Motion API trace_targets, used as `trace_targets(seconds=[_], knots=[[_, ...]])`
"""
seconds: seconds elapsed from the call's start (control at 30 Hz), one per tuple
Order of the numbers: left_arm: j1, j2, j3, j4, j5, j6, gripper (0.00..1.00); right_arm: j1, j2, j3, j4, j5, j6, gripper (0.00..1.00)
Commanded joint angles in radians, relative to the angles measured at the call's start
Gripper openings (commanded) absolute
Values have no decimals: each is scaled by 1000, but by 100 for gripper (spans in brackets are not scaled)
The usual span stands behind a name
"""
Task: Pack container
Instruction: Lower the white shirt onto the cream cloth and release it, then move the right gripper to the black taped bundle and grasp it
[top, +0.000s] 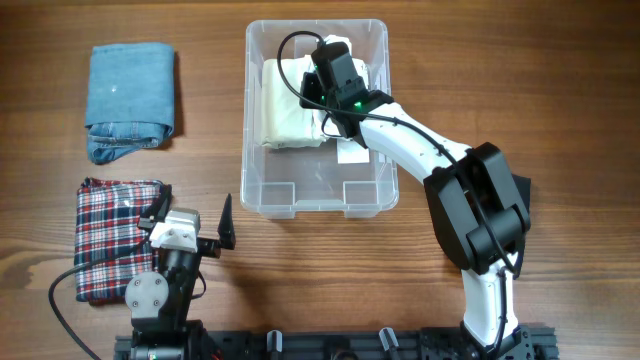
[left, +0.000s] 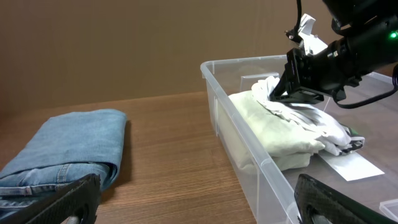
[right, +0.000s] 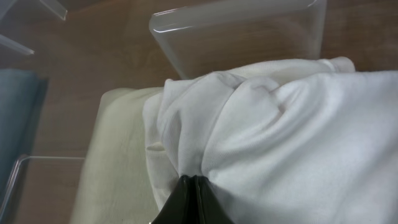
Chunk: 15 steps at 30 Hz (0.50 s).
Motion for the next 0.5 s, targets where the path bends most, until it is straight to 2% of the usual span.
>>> trace_targets(seconds=[0.0, 0.23, 0.37, 0.47], knots=[[8, -11, -4, -6, -6, 11, 100, 5, -7, 3, -24, 18, -27, 4], [8, -11, -4, -6, -6, 11, 100, 3, -301, 3, -111, 229, -127, 5], [8, -11, -4, -6, -6, 11, 100, -5, -501, 3, -226, 372, -178, 16], [8, -11, -4, -6, -6, 11, 100, -18, -629, 3, -353, 425, -178, 29]])
